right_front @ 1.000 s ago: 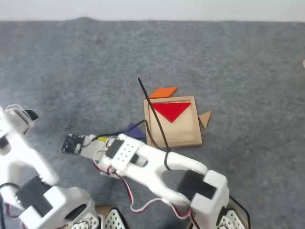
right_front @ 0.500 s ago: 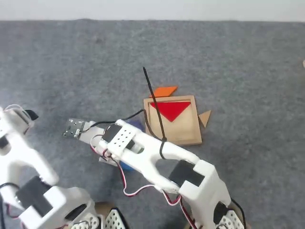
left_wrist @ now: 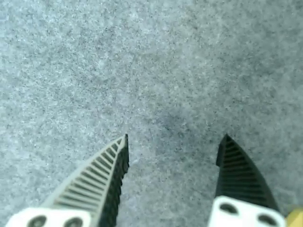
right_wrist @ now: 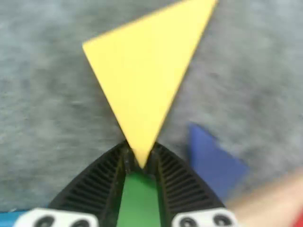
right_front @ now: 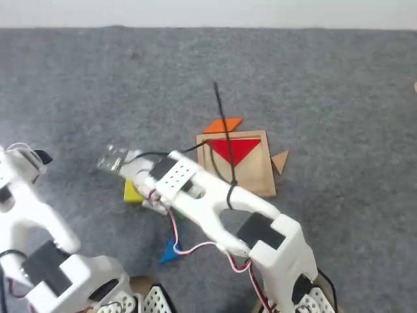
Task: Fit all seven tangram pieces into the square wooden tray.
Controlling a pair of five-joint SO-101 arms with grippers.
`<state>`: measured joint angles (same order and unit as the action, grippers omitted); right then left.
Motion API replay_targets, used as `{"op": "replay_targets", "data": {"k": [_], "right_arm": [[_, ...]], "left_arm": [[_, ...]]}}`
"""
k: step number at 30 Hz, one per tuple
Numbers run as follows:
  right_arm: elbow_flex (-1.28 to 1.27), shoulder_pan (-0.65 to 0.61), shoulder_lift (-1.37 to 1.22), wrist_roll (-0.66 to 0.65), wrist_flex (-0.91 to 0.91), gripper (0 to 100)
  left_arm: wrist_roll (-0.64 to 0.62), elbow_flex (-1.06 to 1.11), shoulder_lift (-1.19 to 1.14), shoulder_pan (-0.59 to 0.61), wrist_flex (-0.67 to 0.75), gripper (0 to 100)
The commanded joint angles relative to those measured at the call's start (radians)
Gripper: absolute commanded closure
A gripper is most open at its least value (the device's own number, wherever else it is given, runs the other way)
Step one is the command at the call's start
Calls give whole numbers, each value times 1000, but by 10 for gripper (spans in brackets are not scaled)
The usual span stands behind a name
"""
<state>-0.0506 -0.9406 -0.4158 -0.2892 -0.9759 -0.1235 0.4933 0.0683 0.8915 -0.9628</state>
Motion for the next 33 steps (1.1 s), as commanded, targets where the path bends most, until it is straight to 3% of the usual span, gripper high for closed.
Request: {"op": "replay_targets", "data": {"k": [1, 15, 21, 27, 33], "right_arm": [[25, 51, 85, 74, 7, 984], [31, 116, 93, 267, 99, 987], [34, 84, 96, 279, 124, 857], [68, -15, 105, 12, 79, 747], [83, -76, 64, -236, 59, 725]], "left_arm": [[11, -25, 6, -5, -9, 704], [11, -25, 6, 0, -9, 704], [11, -30, 6, 38, -9, 704], [11, -33, 6, 71, -8, 704], [11, -28, 6, 71, -8, 704]]}}
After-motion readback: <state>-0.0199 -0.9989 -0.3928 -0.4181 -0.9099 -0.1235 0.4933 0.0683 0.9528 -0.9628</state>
